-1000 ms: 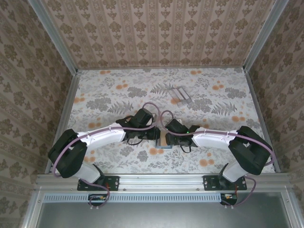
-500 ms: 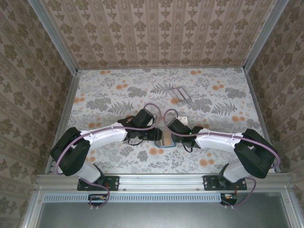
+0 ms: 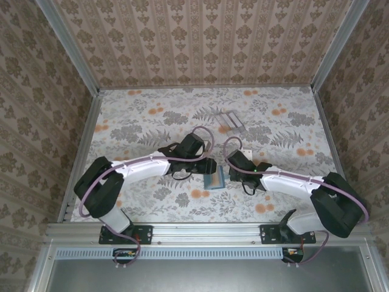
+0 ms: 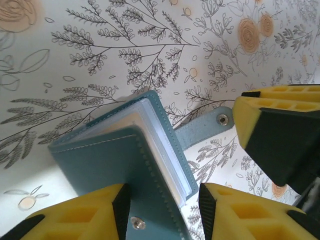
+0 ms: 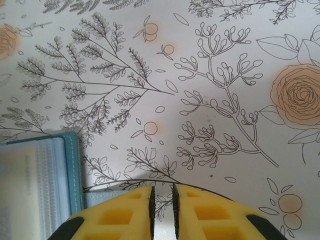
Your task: Put the credit cards into the card holder
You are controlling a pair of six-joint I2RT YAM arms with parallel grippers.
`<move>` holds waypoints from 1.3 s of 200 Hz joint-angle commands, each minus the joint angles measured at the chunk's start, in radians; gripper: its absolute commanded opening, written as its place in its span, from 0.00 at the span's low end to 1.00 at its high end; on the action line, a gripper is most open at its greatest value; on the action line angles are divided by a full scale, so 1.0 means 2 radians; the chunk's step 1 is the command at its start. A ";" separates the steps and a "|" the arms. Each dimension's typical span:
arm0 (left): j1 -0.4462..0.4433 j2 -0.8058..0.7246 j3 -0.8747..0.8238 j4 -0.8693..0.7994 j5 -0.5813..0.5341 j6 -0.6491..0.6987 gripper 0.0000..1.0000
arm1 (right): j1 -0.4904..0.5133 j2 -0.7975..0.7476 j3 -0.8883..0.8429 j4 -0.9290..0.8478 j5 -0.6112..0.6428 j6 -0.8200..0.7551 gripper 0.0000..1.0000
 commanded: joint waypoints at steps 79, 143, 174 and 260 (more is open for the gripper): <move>0.003 0.059 0.016 0.031 0.024 -0.006 0.44 | -0.043 -0.033 -0.025 0.060 -0.149 0.010 0.35; 0.008 0.075 0.011 0.048 0.036 -0.032 0.43 | -0.043 -0.044 -0.024 0.084 -0.193 0.014 0.42; 0.013 0.073 0.003 0.052 0.037 -0.039 0.39 | -0.042 -0.015 -0.020 0.095 -0.210 0.019 0.44; 0.021 0.065 -0.005 0.051 0.042 -0.043 0.33 | -0.038 0.006 -0.001 0.064 -0.177 0.007 0.23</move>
